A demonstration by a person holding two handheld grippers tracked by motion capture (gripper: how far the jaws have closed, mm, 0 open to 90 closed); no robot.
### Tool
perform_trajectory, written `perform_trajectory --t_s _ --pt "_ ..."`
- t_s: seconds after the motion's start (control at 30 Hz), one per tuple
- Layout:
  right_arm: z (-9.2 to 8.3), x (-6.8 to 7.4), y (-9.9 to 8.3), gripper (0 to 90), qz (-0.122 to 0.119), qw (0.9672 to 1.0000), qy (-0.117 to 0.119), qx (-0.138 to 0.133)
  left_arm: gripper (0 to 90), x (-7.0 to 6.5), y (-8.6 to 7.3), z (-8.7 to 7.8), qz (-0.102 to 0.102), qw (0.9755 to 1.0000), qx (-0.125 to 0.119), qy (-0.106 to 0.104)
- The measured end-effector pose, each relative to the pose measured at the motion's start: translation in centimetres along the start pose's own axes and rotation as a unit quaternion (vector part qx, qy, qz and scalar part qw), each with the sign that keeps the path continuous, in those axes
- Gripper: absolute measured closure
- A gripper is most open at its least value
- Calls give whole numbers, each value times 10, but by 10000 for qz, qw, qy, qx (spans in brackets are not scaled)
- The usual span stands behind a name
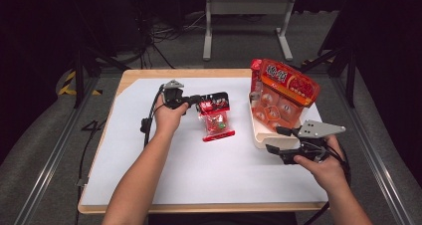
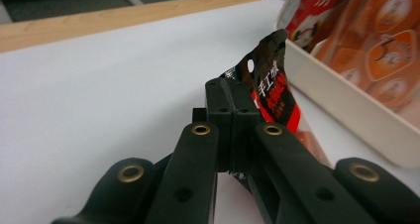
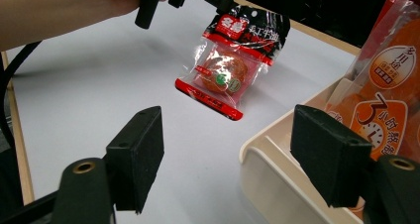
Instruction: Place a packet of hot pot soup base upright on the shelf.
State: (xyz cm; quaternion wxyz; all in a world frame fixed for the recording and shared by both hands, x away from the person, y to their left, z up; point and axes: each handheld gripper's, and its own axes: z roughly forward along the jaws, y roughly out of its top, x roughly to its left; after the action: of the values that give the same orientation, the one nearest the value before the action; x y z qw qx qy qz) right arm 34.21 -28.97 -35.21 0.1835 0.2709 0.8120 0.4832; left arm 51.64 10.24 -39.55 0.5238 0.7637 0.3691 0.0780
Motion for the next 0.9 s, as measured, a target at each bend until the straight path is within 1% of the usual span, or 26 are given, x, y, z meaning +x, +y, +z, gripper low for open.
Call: perform_trajectory --t_s 0.13,0.27,0.3,0.33,0.37,0.4,0.43,0.5,0.53,0.67,0.8,0.9 --pt "1 0 1 300 8 10000 -2 -8 900 -14 4 -11 189 9995 -183 -182" --pt "1 0 3 310 29 10000 -1 -23 900 -30 6 -21 386 9979 -355 -379" --pt "1 0 3 316 28 10000 -10 -24 900 -30 6 -21 386 9979 -355 -379" --pt "1 0 3 316 28 10000 -10 -24 900 -35 6 -23 429 9974 -391 -422" --pt "2 -1 4 324 30 10000 -17 -25 900 -39 7 -25 460 9966 -435 -522" --pt "2 -1 5 360 61 10000 29 -29 900 -44 7 -27 518 9959 -466 -573" --pt "2 -1 5 360 61 10000 29 -29 900 -44 7 -27 518 9959 -466 -573" --pt "3 0 7 421 95 9999 123 13 900 -49 8 -29 570 9949 -493 -665" --pt "3 0 7 421 95 9999 123 13 900 -52 8 -30 617 9944 -517 -683" --pt "4 0 8 475 82 9998 164 63 900 -65 11 -35 809 9922 -545 -774" --pt "5 -2 9 484 87 9998 163 70 900 -70 12 -40 841 9909 -579 -875" --pt "8 -3 11 485 58 9998 146 77 900 -75 13 -44 954 9899 -585 -874"
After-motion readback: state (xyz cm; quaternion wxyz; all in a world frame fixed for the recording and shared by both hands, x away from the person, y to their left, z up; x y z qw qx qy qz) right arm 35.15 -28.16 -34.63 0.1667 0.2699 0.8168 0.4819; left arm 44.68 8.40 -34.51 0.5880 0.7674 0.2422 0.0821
